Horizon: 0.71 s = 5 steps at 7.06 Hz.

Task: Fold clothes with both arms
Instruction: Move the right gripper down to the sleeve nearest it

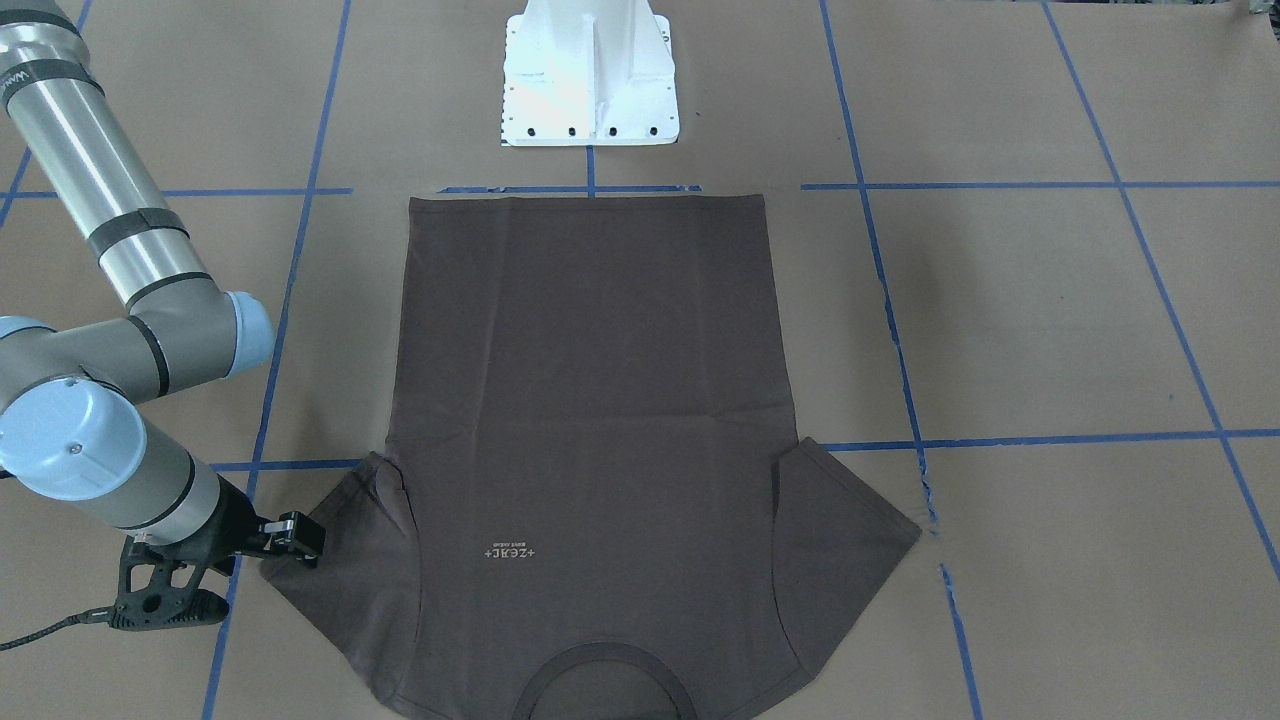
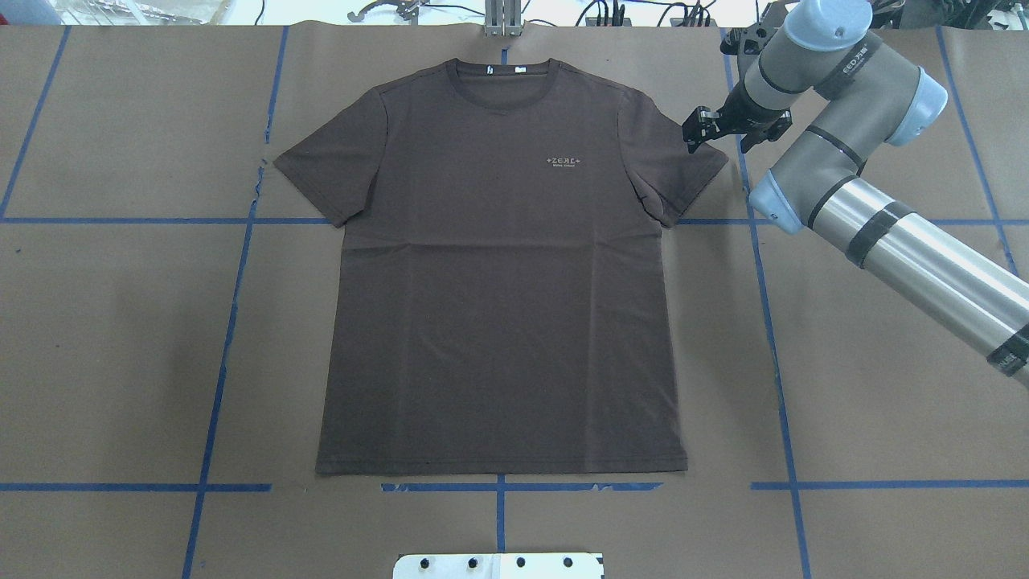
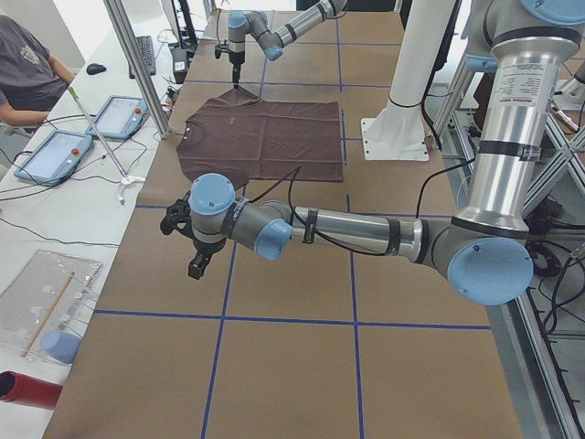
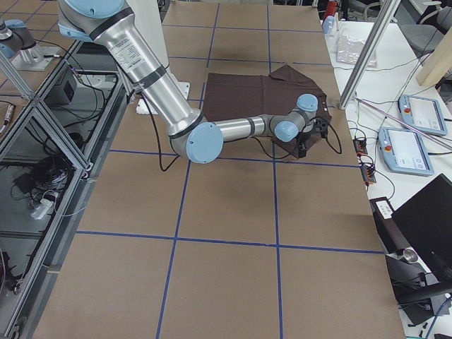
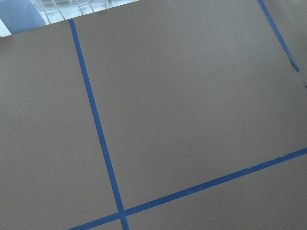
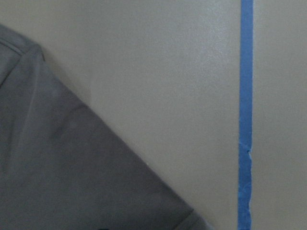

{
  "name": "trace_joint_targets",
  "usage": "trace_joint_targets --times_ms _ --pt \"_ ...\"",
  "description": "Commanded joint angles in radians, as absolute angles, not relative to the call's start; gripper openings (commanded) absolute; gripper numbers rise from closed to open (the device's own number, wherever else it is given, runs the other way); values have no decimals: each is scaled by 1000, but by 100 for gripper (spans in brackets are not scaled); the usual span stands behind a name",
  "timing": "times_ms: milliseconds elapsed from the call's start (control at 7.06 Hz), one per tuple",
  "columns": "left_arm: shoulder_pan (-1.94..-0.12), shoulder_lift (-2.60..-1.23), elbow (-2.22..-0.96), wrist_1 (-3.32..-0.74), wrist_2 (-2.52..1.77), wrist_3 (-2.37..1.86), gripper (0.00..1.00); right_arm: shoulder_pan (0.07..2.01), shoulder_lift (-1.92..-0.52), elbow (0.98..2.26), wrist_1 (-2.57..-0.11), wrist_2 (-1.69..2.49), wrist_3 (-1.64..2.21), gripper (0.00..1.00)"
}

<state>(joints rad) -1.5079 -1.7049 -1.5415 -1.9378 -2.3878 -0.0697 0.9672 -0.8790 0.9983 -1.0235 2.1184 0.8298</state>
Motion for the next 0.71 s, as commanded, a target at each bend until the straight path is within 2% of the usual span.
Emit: trace_joint_targets --times_ms 0,283,425,566 --pt "-1508 -1704 -1542 -1939 -2390 -66 100 966 -881 982 -1023 2117 828 90" --pt "-1508 -1704 -1546 -1939 -2390 -63 100 966 -881 973 -1025 2117 828 81" --pt "-1508 -1704 -1548 -1939 -2390 -63 100 966 -881 971 -1025 2117 828 70" --pt "-1509 -1706 -1548 -1939 -2390 -66 100 965 -881 971 -1025 2117 827 51"
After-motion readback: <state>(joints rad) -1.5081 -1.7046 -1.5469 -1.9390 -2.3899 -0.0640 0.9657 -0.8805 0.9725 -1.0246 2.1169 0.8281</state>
